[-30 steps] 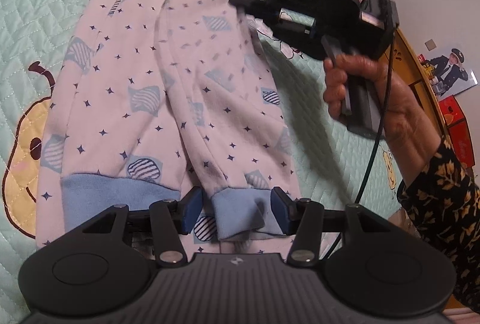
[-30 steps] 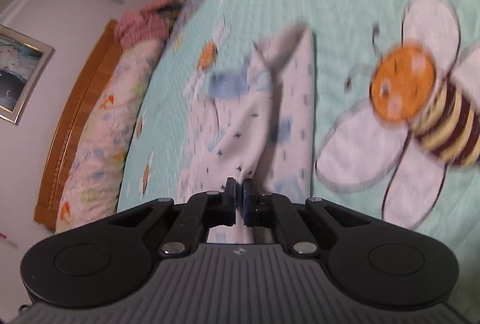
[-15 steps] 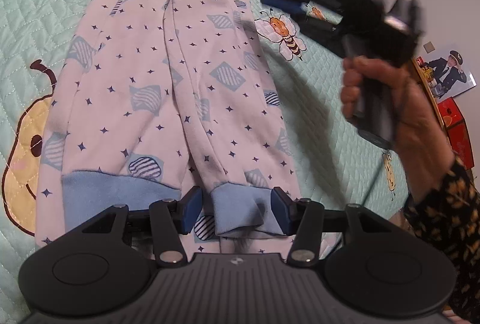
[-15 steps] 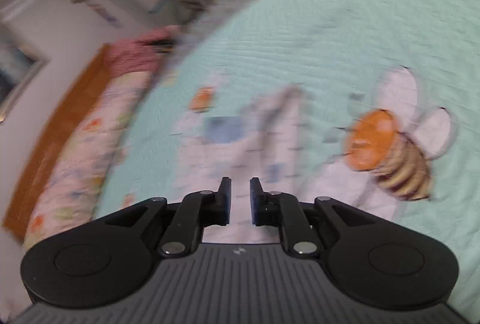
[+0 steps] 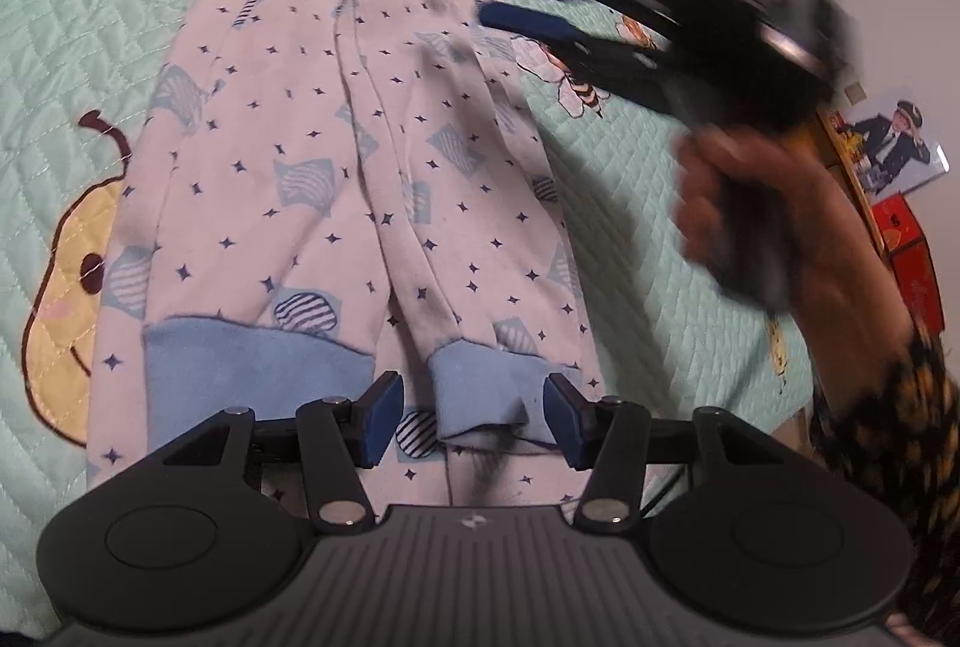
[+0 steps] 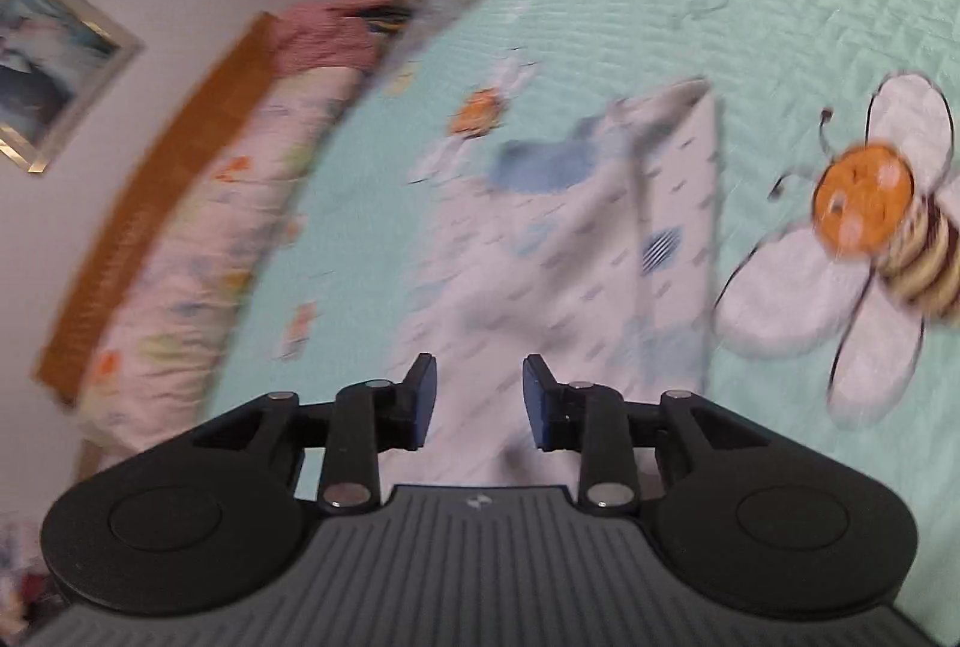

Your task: Fold clothes

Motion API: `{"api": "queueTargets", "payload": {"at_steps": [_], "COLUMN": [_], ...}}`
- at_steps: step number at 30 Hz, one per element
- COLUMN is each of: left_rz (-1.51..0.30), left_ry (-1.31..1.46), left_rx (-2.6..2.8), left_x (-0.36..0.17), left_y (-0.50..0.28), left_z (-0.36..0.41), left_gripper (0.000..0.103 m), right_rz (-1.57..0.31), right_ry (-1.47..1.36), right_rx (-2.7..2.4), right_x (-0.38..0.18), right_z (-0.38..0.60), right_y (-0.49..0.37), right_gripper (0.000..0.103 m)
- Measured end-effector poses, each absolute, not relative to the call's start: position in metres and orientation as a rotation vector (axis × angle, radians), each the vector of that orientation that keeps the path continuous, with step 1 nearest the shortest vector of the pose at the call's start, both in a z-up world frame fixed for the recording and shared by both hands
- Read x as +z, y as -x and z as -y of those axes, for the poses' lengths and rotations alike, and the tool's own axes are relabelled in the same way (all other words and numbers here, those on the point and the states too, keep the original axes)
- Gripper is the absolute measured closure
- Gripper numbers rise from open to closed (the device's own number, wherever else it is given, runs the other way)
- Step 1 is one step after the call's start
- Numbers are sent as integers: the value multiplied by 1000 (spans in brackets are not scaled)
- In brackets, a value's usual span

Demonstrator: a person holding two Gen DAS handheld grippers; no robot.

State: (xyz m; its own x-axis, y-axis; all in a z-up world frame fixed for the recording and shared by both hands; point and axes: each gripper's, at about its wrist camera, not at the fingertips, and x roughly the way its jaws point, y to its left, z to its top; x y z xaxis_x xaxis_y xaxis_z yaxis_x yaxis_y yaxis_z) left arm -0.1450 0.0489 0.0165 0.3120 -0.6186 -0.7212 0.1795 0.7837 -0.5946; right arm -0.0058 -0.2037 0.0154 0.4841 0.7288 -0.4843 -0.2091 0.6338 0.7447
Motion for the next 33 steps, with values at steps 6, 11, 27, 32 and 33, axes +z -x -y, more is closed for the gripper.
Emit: {"api": "queueTargets", "payload": {"at_steps": [6,11,27,32,33], "left_rz": [-1119,-1054,-1077,-1074,-1072], "left_ry": [544,646,408,349,333], "left_rx": [-512,-478,-281,-276,-275], "left_x": [22,40,24,25,25], "left_y": [151,155,168,169,170], "left_z": [-65,-84,-110,-102,-99], "left_gripper": [48,47,36,36,35], "right_rz": [-994,-1017,-1007,-871,-858], "right_ry": [-847,-813,-765,-655,-643], "right_rx": [673,566,582,655,663], "right_x": [-2,-22,-19,29,33], "right_z": [215,214,203,193,192], "right_y": [82,105,167,179,180], "right_gripper": [56,76,77,71,66]}}
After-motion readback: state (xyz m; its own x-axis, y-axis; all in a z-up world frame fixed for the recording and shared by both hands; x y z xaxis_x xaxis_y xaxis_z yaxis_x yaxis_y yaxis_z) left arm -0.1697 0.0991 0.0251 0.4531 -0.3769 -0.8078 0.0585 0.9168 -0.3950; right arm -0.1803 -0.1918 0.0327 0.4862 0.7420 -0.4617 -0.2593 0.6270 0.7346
